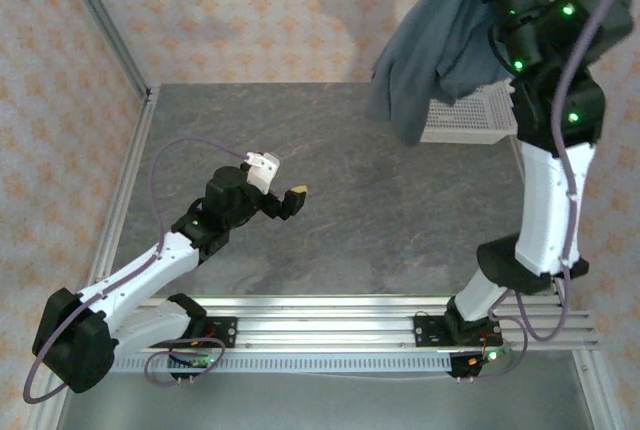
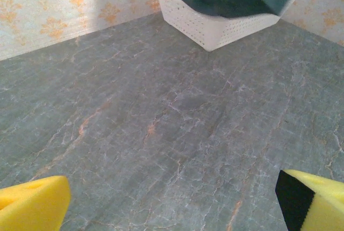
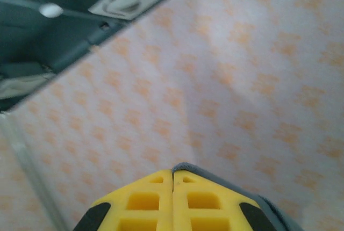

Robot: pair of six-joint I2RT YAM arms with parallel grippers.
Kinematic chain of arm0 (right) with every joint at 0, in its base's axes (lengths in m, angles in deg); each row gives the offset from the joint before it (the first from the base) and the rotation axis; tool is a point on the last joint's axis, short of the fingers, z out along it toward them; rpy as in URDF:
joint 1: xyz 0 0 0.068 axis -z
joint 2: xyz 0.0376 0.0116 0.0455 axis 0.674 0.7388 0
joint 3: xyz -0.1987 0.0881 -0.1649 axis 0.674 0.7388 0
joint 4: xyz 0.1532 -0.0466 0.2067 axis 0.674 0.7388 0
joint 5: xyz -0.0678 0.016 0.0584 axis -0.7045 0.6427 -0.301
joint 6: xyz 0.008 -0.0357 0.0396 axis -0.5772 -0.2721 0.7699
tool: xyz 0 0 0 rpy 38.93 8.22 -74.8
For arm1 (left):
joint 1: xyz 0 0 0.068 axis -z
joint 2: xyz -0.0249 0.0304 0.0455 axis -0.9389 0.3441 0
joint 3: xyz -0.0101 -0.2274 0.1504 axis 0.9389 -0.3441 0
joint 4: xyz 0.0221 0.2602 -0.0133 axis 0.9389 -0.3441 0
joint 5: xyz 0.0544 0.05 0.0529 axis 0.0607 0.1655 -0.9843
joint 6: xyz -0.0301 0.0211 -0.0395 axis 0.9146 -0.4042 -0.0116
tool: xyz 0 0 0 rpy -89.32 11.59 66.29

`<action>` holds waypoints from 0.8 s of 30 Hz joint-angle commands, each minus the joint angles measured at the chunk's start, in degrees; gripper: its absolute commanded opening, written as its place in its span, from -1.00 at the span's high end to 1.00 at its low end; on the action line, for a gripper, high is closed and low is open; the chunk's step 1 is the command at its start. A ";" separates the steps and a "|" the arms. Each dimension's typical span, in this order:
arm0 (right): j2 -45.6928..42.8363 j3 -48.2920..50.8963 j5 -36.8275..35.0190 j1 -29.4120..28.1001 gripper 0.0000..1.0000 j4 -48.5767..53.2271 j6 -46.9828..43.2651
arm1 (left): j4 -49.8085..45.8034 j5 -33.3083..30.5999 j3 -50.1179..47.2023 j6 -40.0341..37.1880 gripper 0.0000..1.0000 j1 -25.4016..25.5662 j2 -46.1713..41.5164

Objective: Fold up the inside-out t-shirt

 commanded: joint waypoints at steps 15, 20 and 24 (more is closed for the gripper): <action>4.43 47.98 15.11 -11.42 0.16 2.30 4.21 | -4.22 -6.91 -3.22 19.22 -1.00 0.61 -11.87; -7.31 67.47 -0.82 -11.23 -0.34 -5.72 4.47 | -12.01 1.13 0.90 27.87 -1.00 0.73 -5.00; -13.11 82.60 -9.53 -10.27 -0.42 -7.37 8.44 | -14.68 3.92 1.90 33.07 -0.97 2.96 2.85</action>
